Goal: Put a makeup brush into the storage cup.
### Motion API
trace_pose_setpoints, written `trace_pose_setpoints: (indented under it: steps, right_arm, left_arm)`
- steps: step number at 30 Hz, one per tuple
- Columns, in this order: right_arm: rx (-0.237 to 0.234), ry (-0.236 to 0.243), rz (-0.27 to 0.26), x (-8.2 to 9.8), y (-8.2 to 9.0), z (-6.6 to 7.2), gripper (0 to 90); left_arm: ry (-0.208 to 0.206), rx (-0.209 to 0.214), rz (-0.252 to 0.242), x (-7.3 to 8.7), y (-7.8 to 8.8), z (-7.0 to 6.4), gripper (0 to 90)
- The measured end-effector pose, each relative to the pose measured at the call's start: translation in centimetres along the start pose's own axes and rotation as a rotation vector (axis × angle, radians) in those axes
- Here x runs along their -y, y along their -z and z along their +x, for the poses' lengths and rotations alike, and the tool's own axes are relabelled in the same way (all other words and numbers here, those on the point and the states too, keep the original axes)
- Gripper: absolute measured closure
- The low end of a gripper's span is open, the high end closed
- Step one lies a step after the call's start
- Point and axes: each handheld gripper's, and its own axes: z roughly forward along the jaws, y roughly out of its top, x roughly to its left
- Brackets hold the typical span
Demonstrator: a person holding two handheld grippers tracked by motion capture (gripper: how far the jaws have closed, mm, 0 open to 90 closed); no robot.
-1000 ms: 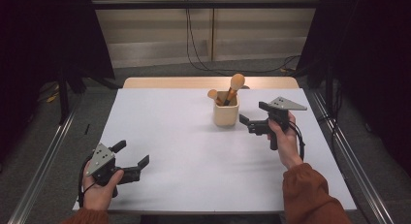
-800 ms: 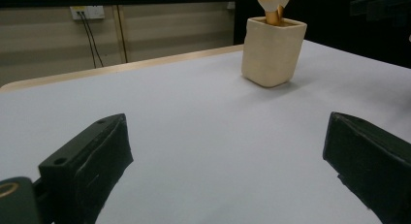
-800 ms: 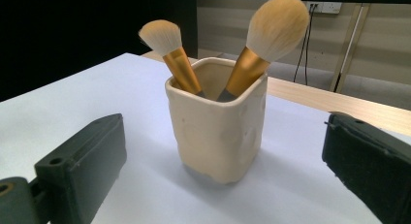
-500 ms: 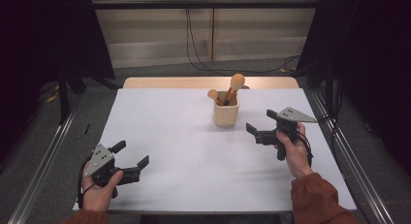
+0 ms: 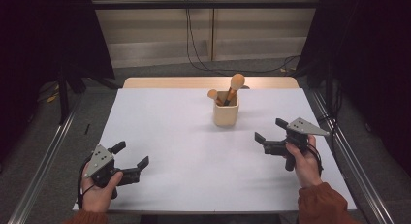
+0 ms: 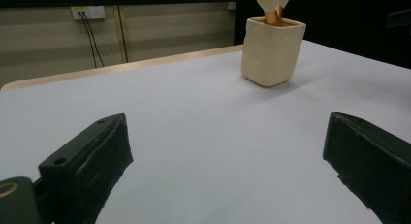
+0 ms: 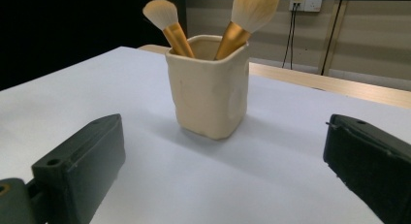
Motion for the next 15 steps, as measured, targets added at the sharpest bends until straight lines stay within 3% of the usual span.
trace_pose_setpoints:
  steps: [15]
  right_arm:
    - [0.051,-0.002,-0.001,2.1,3.3,0.3,1.3]
  left_arm:
    - [-0.009,0.009,0.006,0.0,0.1,-0.1,3.0]
